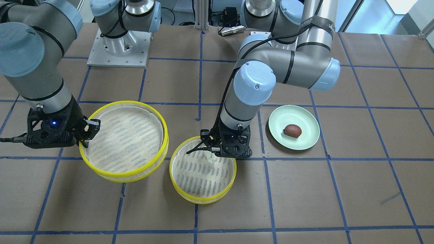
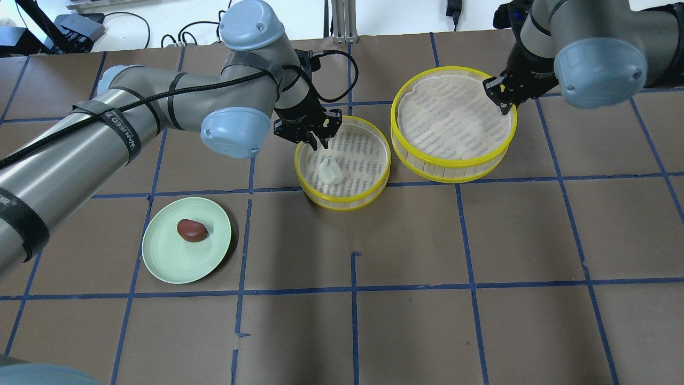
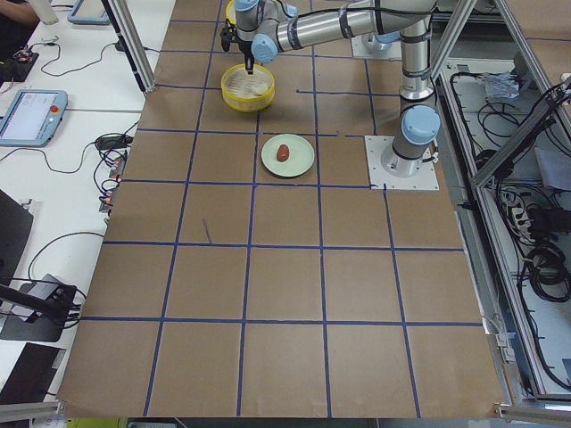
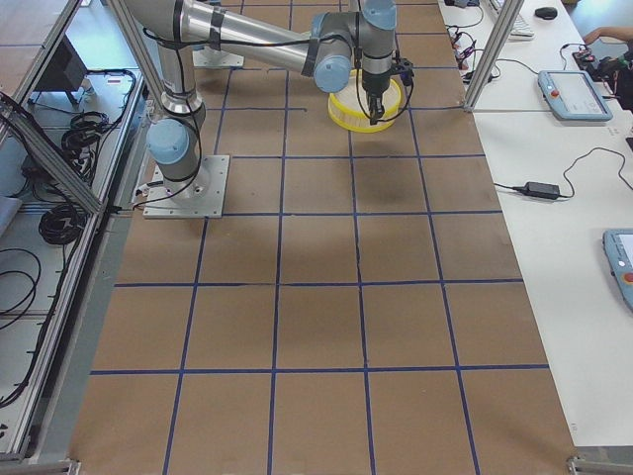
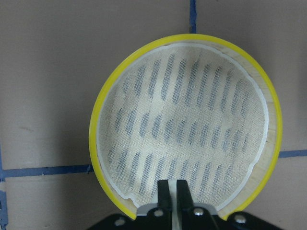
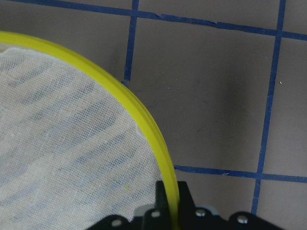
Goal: Place buns in different layers of steamer
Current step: 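Lower white bun into the bottom steamer layer and open left gripper, then set top layer back onto bottom layer with right gripper while left gripper reaches brown bun, then grasp brown bun with left gripper and carry it above the steamer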
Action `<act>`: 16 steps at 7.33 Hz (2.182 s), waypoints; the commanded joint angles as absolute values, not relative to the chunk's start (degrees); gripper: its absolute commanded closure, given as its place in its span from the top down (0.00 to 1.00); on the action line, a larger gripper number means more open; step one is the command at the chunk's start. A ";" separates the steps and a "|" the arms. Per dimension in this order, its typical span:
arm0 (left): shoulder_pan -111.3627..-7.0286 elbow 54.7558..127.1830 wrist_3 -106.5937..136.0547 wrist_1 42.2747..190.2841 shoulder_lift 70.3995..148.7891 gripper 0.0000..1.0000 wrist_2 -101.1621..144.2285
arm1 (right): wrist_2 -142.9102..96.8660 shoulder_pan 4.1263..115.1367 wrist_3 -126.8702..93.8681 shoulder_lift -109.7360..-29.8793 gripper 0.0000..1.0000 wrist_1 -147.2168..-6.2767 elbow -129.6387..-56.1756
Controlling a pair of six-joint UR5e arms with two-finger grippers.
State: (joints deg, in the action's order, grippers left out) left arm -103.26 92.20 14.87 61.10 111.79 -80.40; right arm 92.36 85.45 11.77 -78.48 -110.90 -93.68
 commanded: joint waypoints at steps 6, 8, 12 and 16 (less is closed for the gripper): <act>-77.23 116.58 -25.26 67.24 96.16 1.00 -87.55 | 89.03 96.13 -6.98 -72.62 0.10 -118.78 -93.96; -72.87 119.09 -26.02 67.32 97.20 1.00 -88.06 | 90.34 100.26 -10.97 -69.37 0.11 -121.27 -93.95; -72.95 118.56 -25.84 62.86 102.56 0.99 -87.28 | 93.87 104.50 -15.91 -65.21 0.12 -124.81 -93.96; -74.08 118.39 -24.88 59.77 103.89 0.21 -87.98 | 93.43 104.68 -17.67 -65.39 0.13 -124.28 -93.69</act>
State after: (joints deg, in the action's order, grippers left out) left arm -73.33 118.50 -25.54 60.18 103.94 -87.69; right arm 93.49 104.55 -17.20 -65.31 -124.57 -93.78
